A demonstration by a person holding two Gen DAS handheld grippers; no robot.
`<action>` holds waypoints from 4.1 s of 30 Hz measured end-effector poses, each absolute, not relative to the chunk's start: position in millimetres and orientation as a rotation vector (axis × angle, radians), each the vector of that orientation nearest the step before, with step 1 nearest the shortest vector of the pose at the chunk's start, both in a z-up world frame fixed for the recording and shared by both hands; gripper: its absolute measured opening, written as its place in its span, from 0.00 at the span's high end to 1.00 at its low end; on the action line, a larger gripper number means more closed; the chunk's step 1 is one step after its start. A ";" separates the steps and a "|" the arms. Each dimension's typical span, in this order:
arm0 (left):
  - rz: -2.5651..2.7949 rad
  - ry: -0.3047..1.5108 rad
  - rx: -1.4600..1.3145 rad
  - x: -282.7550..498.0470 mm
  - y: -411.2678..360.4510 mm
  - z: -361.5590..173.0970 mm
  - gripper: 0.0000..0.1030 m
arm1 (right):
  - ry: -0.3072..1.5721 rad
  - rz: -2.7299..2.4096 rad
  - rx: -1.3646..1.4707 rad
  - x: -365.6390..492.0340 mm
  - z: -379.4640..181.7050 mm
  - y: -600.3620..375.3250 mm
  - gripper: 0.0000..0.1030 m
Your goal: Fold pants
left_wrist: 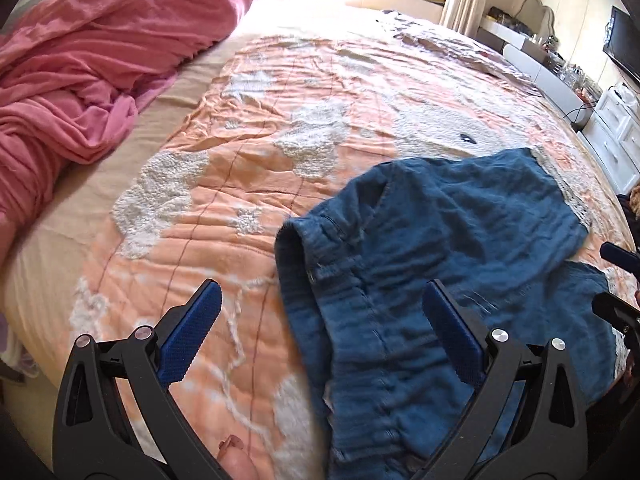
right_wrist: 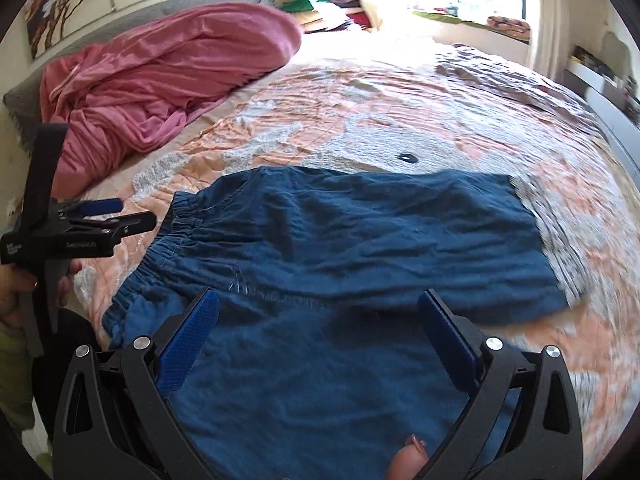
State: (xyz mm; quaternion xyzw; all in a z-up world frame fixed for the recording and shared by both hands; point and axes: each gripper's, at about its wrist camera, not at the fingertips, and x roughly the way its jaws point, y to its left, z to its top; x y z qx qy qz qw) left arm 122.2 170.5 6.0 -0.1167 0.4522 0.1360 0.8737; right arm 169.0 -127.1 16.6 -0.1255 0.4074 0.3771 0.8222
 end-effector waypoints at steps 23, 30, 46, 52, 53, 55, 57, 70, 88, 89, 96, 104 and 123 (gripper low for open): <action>0.126 1.007 -0.243 181.8 199.2 -42.4 0.82 | 0.851 0.956 -0.515 273.6 -16.8 -26.0 0.04; 0.092 0.902 -0.180 165.3 191.9 -19.8 0.86 | 0.854 1.038 -0.625 293.1 -27.9 3.5 0.04; 0.080 0.808 -0.097 152.6 182.4 -4.3 0.86 | 0.821 1.197 -0.841 264.4 -47.3 44.4 0.90; 0.088 0.798 -0.094 147.7 183.7 -3.8 0.86 | 0.748 1.110 -0.660 246.8 -5.0 2.4 0.92; 0.089 0.786 -0.075 144.8 179.8 -0.9 0.86 | 0.734 1.100 -0.633 240.7 2.7 -5.3 0.92; 0.089 0.766 -0.060 138.8 173.1 5.3 0.85 | 0.711 1.085 -0.601 228.1 13.9 -17.1 0.92; 0.088 0.741 -0.053 129.1 165.5 14.0 0.84 | 0.672 1.076 -0.588 209.4 24.2 -31.4 0.92; 0.089 0.626 0.082 33.4 92.7 34.0 0.78 | 0.680 1.109 -0.550 83.8 17.7 -115.0 0.92; 0.163 0.771 0.035 -12.8 96.1 0.2 0.74 | 0.832 1.168 -0.511 28.9 -47.6 -125.6 0.92; 0.173 0.775 0.026 -14.3 98.7 0.1 0.73 | 0.842 1.167 -0.517 28.5 -51.2 -124.2 0.91; 0.226 0.692 -0.022 -30.6 108.6 40.8 0.72 | 0.829 1.179 -0.535 21.7 -52.8 -125.3 0.89; 0.035 0.720 -0.040 21.3 60.2 46.1 0.63 | 0.833 1.194 -0.532 17.2 -51.4 -129.3 0.78; 0.038 0.901 -0.011 7.2 64.4 -26.5 0.59 | 0.942 0.967 -0.372 58.0 -55.5 -141.3 0.46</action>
